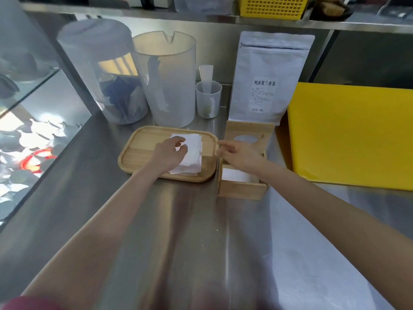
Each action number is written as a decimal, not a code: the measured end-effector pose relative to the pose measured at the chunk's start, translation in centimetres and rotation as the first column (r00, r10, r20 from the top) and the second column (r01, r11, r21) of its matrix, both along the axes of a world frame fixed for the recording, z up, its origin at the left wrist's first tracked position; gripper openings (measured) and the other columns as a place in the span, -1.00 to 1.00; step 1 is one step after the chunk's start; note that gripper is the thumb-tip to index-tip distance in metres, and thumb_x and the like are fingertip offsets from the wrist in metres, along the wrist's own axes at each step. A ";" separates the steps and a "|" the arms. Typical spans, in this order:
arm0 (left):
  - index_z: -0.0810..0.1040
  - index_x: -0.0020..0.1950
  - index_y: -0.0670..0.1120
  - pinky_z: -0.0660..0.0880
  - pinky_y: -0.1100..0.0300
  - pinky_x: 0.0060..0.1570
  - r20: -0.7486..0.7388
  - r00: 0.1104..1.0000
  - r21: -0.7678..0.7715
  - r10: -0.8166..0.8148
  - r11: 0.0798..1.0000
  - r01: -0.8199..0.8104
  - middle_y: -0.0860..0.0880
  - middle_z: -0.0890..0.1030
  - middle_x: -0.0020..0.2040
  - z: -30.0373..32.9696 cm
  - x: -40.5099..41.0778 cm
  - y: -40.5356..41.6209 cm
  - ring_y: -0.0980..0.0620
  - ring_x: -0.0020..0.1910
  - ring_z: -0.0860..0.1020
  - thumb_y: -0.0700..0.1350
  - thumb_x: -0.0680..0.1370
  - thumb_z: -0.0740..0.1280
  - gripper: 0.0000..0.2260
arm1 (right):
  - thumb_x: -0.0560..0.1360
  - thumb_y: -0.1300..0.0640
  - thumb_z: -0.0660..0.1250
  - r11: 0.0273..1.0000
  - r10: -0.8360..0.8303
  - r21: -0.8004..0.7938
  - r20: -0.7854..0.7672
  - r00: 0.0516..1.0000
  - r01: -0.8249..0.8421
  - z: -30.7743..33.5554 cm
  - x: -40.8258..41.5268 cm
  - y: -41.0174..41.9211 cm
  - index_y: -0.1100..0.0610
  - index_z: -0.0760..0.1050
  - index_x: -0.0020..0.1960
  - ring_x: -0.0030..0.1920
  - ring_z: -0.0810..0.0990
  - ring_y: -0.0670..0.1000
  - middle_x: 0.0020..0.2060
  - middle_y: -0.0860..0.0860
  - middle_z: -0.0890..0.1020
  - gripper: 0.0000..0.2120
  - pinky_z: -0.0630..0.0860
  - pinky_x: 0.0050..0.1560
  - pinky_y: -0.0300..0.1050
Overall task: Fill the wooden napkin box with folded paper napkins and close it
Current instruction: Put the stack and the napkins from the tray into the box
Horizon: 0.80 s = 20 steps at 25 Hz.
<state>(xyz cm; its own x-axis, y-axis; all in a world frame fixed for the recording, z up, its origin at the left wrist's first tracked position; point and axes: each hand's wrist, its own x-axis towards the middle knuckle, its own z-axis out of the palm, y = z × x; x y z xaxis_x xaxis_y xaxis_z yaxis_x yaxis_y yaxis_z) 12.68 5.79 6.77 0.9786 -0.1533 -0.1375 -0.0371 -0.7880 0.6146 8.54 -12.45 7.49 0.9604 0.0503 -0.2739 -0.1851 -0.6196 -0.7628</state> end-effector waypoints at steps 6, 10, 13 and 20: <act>0.21 0.43 -0.15 0.24 0.09 0.32 -0.145 0.986 -0.050 0.085 0.994 -0.093 -0.16 0.37 0.41 -1.1 1.3 2.0 -0.14 0.39 0.30 -0.05 0.56 0.14 -0.55 | 0.52 -0.09 0.13 0.999 -0.033 0.011 -0.077 0.996 0.034 -0.3 2.3 2.9 0.12 0.10 0.44 0.37 0.31 0.13 0.39 0.13 0.35 -0.43 0.26 0.31 -0.08; 0.11 0.46 -0.17 0.27 0.07 0.28 -0.271 0.949 -0.085 0.159 0.978 -0.189 -0.18 0.33 0.43 -2.6 2.7 2.2 -0.16 0.38 0.32 0.00 0.55 0.15 -0.46 | 0.52 -0.10 0.12 0.996 -0.073 0.040 -0.199 0.977 0.083 -1.3 4.5 4.5 0.17 0.06 0.44 0.42 0.22 0.12 0.45 0.09 0.23 -0.40 0.21 0.33 -0.07; 0.10 0.47 -0.19 0.23 0.06 0.31 -0.404 0.893 -0.114 0.199 0.958 -0.265 -0.15 0.24 0.48 -3.9 4.0 2.3 -0.15 0.42 0.25 0.04 0.55 0.15 -0.43 | 0.53 -0.10 0.12 0.984 -0.129 0.078 -0.306 0.943 0.160 -2.6 6.3 5.4 0.22 0.04 0.44 0.43 0.18 0.13 0.47 0.10 0.17 -0.38 0.21 0.31 -0.09; 0.36 0.34 -0.23 0.35 -0.03 0.34 -0.663 0.723 -0.300 0.191 0.818 -0.491 -0.18 0.48 0.31 -6.7 6.8 2.5 -0.16 0.27 0.45 0.09 0.48 0.27 -0.46 | 0.52 -0.05 0.16 0.970 -0.194 0.061 -0.389 0.901 0.236 -5.8 8.9 6.9 0.28 0.20 0.34 0.26 0.41 0.14 0.31 0.16 0.40 -0.46 0.32 0.01 -0.16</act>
